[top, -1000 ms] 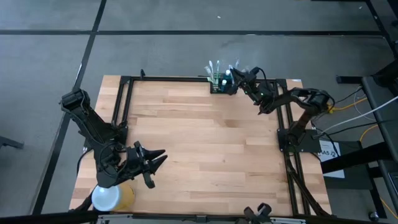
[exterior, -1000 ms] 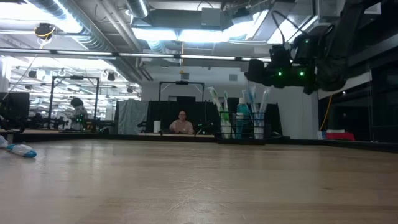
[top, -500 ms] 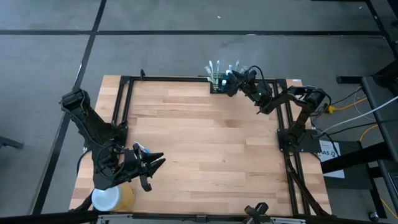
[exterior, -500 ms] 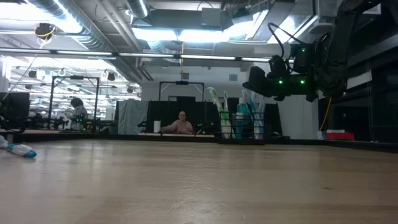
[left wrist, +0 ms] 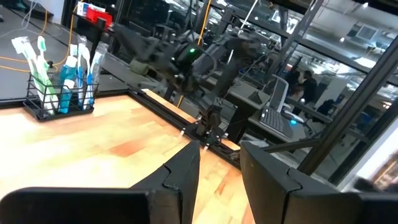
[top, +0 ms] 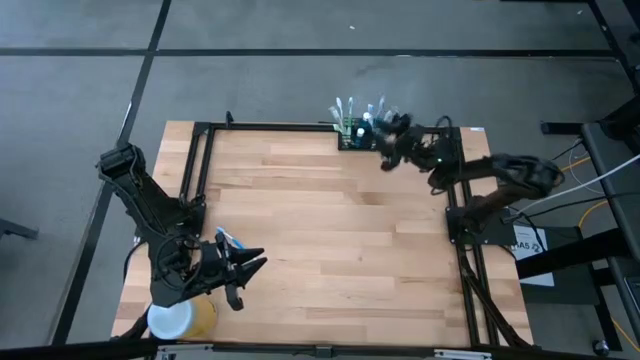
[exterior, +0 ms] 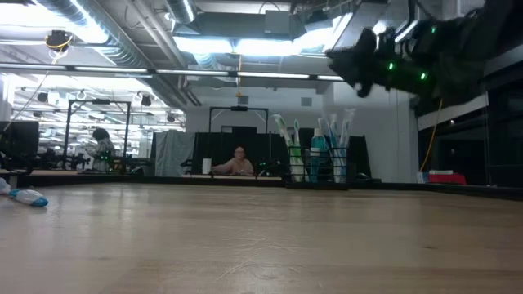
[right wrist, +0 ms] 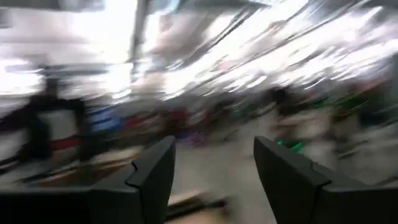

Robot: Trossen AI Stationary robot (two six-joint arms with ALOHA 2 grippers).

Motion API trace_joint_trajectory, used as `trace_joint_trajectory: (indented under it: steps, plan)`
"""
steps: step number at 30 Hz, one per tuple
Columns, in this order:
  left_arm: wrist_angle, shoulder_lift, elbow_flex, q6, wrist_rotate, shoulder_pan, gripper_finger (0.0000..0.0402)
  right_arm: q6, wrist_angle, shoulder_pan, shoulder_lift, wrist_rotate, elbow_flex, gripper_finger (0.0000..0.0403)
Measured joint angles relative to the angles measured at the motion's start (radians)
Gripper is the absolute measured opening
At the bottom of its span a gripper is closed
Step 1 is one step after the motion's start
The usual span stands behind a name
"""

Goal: Pick & Place toothbrushing station
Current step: Put the blue toothbrush into the black organizer

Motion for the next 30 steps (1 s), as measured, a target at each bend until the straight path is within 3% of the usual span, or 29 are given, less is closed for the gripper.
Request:
trace_joint_trajectory:
  steps: [5,7,10,14,18,19,22,25,28,30]
  plan:
    - [0.001,0.000,0.000,0.022,0.002,0.000,0.0111,-0.013,-0.554,0.276,-0.135,-0.104,0.117,0.0202]
    - [0.005,0.000,0.000,0.024,0.001,0.000,0.0111,-0.079,-0.825,0.410,-0.143,-0.085,0.207,0.0194]
    - [0.011,0.000,0.000,0.029,-0.012,0.000,0.0111,-0.168,-1.134,0.586,-0.109,0.035,0.348,0.0182]
    - [0.007,0.000,0.000,-0.013,-0.125,0.000,0.0111,-0.120,-1.257,0.709,-0.059,0.173,0.467,0.0166]
    - [0.023,0.009,0.000,-0.096,-0.121,0.054,0.0105,0.031,-1.250,0.752,-0.068,0.194,0.519,0.0154]
    - [0.024,0.020,0.001,-0.094,-0.070,0.078,0.0102,0.059,-1.256,0.763,-0.078,0.183,0.521,0.0151]
    - [0.008,0.067,0.001,-0.049,0.334,0.165,0.0097,0.098,-1.246,0.798,-0.115,0.132,0.525,0.0147]
    - [0.016,0.099,0.068,-0.030,0.617,0.276,0.0096,0.142,-1.254,0.830,-0.163,0.088,0.526,0.0144]
    - [0.002,0.102,0.230,0.240,0.769,0.375,0.0095,0.192,-1.256,0.859,-0.223,0.074,0.526,0.0143]
    - [-0.121,0.087,0.377,0.427,0.786,0.429,0.0095,0.214,-1.257,0.879,-0.261,0.072,0.526,0.0143]
